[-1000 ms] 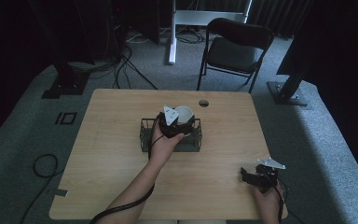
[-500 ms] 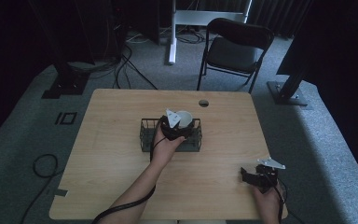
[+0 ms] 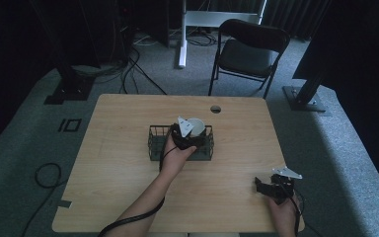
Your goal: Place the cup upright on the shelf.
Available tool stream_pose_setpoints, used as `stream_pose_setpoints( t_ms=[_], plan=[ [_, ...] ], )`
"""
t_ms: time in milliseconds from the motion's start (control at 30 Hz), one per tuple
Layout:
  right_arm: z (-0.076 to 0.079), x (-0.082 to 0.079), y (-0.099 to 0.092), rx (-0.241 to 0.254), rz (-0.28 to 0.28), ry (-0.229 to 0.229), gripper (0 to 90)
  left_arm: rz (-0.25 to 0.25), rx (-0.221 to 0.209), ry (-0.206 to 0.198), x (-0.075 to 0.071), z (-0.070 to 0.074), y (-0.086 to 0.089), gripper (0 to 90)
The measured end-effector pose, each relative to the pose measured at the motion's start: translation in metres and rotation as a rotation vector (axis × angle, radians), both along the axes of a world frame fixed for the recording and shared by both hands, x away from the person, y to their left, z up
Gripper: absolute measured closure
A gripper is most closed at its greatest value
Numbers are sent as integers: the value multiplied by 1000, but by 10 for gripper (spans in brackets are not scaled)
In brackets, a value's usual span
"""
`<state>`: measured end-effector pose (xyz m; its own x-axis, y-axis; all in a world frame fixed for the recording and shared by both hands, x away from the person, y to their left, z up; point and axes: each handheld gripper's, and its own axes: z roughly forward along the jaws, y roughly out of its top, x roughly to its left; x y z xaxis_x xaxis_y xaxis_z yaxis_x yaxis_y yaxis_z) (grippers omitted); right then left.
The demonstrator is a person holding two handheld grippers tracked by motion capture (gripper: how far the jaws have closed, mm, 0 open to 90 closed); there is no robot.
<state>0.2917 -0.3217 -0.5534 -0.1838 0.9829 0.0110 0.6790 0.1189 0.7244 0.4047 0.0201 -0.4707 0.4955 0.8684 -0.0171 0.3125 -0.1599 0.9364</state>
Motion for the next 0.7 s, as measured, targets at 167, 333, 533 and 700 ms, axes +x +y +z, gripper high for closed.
stream_pose_setpoints(
  t_ms=[167,333,533,700],
  plan=[
    [0,0,0,0,0,0,118,-18,1,10,0,3,-1,144],
    [0,0,0,1,-1,0,118,-34,20,13,-3,8,-1,97],
    [0,0,0,0,0,0,118,-25,19,20,-7,9,8,97],
    [0,0,0,0,0,0,118,-32,16,26,-11,11,15,97]
  ],
)
